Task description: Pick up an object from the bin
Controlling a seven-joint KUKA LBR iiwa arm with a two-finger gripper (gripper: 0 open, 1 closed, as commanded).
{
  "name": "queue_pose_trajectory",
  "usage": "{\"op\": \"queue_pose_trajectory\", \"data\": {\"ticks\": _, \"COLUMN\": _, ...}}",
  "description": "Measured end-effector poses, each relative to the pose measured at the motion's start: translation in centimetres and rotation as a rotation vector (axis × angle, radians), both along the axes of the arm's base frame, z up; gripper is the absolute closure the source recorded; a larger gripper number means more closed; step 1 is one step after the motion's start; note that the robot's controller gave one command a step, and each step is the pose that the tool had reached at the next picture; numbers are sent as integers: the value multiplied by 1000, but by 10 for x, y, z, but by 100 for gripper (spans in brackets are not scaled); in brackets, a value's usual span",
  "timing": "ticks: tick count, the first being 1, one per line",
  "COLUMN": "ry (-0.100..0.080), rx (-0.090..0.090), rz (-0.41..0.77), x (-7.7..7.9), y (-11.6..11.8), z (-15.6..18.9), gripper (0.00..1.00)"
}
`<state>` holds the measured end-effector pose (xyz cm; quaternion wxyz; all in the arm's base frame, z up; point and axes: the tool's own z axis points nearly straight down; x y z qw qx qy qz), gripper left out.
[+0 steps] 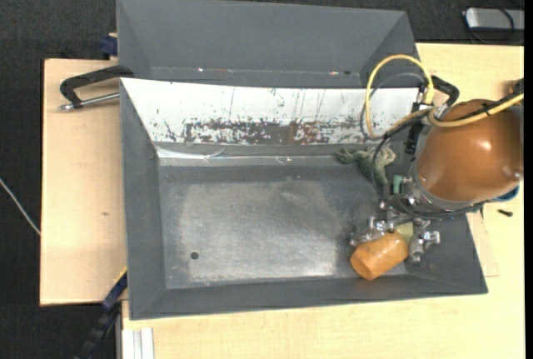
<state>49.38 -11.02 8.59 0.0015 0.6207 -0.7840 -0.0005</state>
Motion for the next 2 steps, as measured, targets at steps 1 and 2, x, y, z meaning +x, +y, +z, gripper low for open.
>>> {"op": "queue_pose_trajectory", "data": {"ticks": 1, "ry": -3, "rx": 2, "rz": 0, "x": 1, "y": 1, "z": 1, "gripper": 100}}
{"op": "queue_pose_trajectory", "data": {"ticks": 2, "ry": -17, "rx": 1, "rz": -25, "x": 16, "y": 6, "z": 154, "gripper": 100}}
